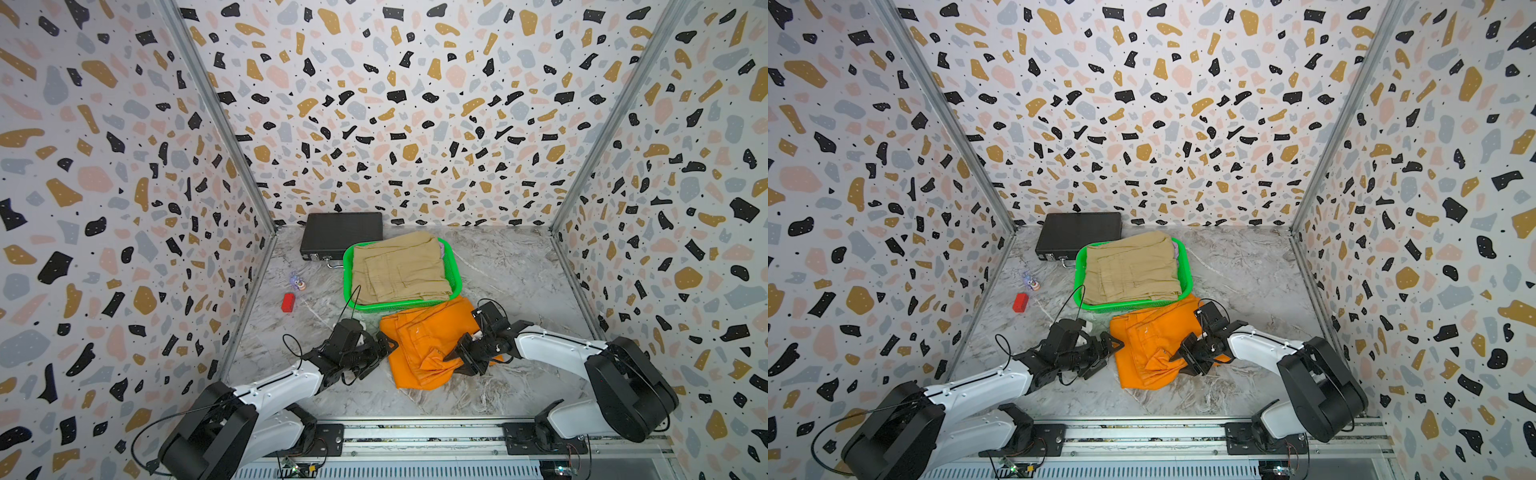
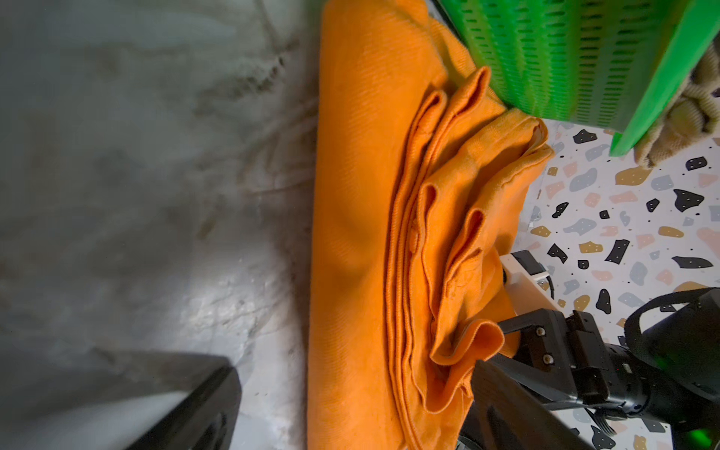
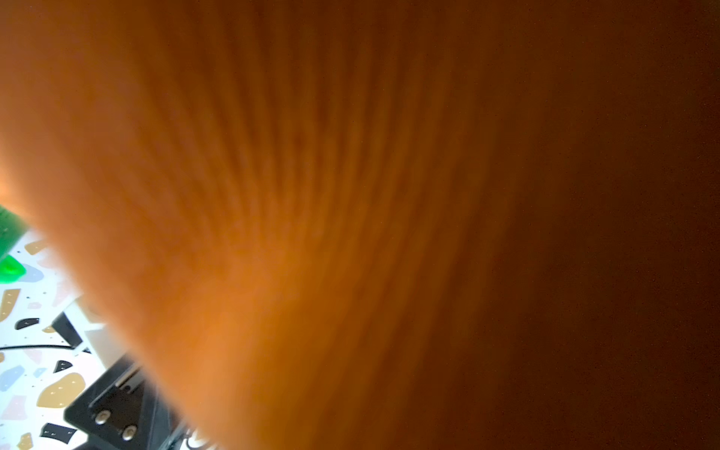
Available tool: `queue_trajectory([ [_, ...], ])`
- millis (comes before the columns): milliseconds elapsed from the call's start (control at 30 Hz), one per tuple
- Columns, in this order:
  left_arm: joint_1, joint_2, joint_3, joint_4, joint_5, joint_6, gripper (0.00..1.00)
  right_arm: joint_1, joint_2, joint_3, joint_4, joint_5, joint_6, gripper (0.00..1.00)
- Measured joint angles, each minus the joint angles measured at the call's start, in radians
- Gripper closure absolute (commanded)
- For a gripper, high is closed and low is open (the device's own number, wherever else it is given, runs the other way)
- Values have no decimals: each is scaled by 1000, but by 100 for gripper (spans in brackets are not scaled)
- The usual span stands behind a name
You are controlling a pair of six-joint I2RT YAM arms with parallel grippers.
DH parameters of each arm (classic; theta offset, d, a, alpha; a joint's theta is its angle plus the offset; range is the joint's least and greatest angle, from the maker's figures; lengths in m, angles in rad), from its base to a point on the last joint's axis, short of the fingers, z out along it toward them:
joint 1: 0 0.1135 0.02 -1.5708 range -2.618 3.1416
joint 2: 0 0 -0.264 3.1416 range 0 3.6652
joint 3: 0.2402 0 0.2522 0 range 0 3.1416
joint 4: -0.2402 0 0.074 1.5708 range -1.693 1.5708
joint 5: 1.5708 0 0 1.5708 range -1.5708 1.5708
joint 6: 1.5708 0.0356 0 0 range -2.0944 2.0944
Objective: Put the folded long pants in the basket
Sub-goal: Move the long pant to the center of the board, then pick up the long pant at the center of the board.
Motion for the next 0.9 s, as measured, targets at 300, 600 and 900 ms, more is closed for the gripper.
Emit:
queue_trajectory([
  [300, -18, 173, 66, 127, 34, -3, 11, 38, 29, 27, 33, -31, -9, 11],
  [600, -44, 274, 97, 198, 47, 3, 40, 44, -154, 129, -245, -136, -212, 5],
  [900, -51, 301, 89, 150, 45, 30, 100, 44, -238, 369, -510, -212, -433, 7],
])
